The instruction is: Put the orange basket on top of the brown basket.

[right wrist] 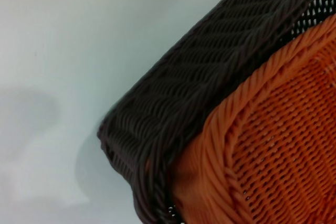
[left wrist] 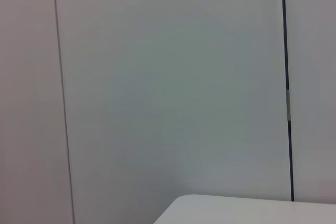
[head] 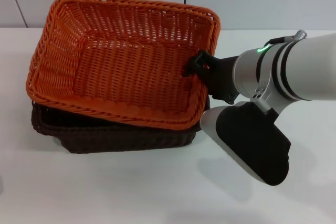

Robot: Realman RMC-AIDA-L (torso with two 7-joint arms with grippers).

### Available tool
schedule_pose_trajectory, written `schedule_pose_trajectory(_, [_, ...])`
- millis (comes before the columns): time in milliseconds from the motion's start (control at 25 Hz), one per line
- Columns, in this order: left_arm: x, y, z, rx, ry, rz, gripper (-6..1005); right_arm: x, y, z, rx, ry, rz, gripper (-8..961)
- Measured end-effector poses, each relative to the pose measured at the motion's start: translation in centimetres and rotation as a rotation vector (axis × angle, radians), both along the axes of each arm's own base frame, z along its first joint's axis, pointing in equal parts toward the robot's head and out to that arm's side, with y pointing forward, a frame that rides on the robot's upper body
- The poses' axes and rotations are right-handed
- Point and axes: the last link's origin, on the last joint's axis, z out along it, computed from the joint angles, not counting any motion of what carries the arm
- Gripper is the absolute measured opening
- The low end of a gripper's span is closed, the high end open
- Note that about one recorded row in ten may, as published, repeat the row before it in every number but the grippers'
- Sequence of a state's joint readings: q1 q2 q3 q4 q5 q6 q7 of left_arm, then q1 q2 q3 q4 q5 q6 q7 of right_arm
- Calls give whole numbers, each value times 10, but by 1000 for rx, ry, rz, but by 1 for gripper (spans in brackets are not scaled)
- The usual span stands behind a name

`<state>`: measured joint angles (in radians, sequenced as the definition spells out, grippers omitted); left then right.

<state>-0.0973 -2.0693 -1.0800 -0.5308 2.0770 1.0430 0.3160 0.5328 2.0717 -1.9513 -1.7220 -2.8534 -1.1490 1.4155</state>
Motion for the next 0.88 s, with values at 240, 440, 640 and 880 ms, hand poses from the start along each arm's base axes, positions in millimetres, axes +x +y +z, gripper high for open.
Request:
schedule_pose_trajectory(240, [-1,1,0,-5,5,0,784,-6,-22,5,18,35,-18,552])
schedule_pose_trajectory(440, [-1,1,1,-10,11,-1,785,-1,-61,8,-30,31,-55,557])
schedule_pose_trajectory(640, [-3,-1,-1,-24,23,2,785,2,-98,-7,-116,44,-64,560])
schedule_pose_trajectory(880, [-4,-4,-2,-29,32,4,785,-27,-75,-21,22,577,-178,558])
